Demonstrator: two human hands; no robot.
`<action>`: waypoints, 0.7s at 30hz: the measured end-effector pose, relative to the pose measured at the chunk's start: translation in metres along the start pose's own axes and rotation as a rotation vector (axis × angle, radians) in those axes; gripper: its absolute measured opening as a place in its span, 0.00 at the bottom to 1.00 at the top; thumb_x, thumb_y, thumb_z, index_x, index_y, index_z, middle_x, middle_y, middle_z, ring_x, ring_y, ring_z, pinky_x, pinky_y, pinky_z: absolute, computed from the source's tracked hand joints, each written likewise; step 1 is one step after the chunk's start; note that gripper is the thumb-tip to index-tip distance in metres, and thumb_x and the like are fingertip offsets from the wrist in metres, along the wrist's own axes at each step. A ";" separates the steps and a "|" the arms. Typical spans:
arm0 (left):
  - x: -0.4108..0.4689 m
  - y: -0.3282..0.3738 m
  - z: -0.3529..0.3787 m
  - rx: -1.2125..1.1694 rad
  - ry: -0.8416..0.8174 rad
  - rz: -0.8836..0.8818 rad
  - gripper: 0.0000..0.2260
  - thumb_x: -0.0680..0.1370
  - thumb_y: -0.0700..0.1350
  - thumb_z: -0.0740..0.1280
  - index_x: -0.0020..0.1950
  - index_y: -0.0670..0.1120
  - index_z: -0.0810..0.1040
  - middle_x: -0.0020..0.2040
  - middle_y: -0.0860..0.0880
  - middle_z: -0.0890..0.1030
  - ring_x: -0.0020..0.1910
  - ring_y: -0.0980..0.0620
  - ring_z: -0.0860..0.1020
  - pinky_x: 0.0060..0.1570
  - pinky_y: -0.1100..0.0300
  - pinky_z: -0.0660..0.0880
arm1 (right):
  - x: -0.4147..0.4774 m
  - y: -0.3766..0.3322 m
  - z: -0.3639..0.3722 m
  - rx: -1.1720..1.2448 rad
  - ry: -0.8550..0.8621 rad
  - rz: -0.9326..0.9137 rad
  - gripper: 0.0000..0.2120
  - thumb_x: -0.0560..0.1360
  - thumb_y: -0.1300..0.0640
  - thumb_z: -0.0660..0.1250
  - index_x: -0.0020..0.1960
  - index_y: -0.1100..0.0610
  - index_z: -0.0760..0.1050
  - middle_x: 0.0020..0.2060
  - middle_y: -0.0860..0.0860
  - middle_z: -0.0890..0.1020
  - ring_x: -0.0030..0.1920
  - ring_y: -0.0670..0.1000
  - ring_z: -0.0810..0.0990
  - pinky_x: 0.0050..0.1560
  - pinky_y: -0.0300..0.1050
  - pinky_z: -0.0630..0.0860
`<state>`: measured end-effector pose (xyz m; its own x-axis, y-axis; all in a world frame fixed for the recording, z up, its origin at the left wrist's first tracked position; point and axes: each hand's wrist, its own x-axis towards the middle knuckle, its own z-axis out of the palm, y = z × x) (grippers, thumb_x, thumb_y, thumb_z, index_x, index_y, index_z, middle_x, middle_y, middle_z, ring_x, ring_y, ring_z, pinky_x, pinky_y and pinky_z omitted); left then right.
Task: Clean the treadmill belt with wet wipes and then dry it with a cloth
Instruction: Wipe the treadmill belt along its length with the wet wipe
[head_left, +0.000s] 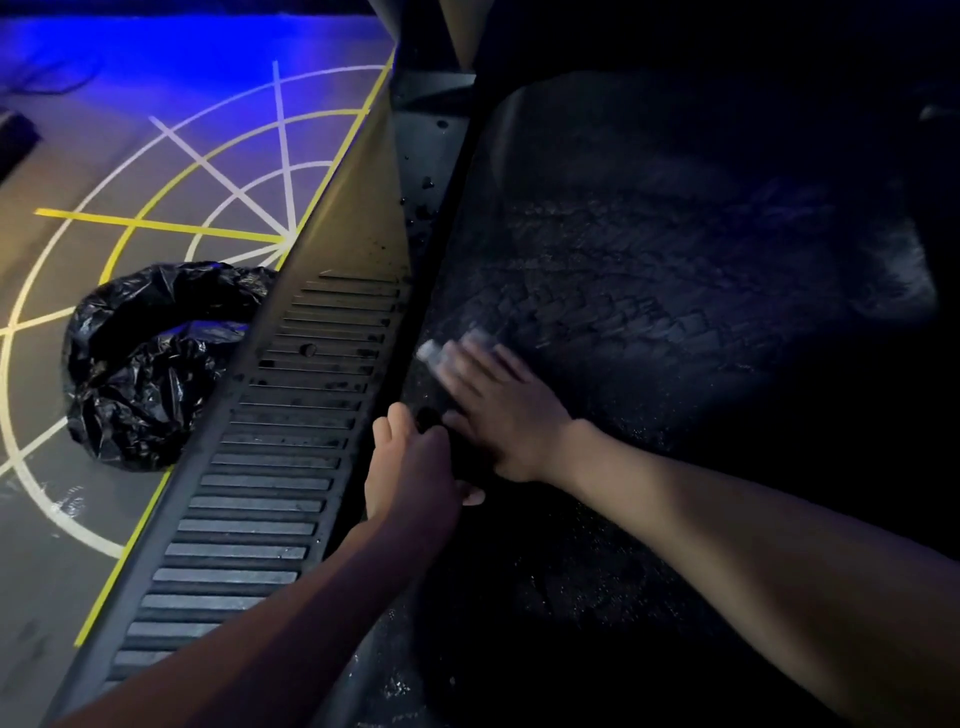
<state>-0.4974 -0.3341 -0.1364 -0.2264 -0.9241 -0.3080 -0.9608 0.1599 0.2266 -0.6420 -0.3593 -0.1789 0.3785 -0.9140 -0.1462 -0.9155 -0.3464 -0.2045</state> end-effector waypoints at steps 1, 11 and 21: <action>-0.002 0.001 -0.001 -0.001 0.002 0.010 0.18 0.67 0.54 0.77 0.51 0.50 0.77 0.51 0.52 0.59 0.55 0.52 0.61 0.48 0.58 0.68 | -0.006 -0.003 0.003 -0.034 -0.016 -0.111 0.31 0.82 0.43 0.40 0.81 0.56 0.40 0.81 0.53 0.42 0.79 0.53 0.37 0.78 0.53 0.39; -0.002 0.014 -0.001 0.153 -0.060 0.014 0.21 0.72 0.54 0.73 0.58 0.45 0.72 0.61 0.43 0.62 0.60 0.45 0.63 0.52 0.58 0.66 | -0.040 0.010 0.007 -0.103 -0.060 -0.046 0.37 0.74 0.40 0.27 0.81 0.52 0.37 0.80 0.50 0.39 0.79 0.51 0.34 0.78 0.53 0.37; -0.001 0.018 -0.003 0.185 -0.090 0.021 0.19 0.72 0.53 0.73 0.57 0.45 0.73 0.60 0.43 0.61 0.60 0.45 0.63 0.52 0.57 0.67 | -0.049 0.030 -0.005 -0.129 -0.052 0.164 0.33 0.81 0.40 0.36 0.81 0.55 0.39 0.80 0.53 0.41 0.79 0.52 0.35 0.77 0.55 0.36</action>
<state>-0.5142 -0.3312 -0.1294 -0.2523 -0.8864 -0.3881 -0.9668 0.2475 0.0632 -0.6885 -0.3262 -0.1727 0.2260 -0.9495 -0.2179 -0.9741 -0.2208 -0.0482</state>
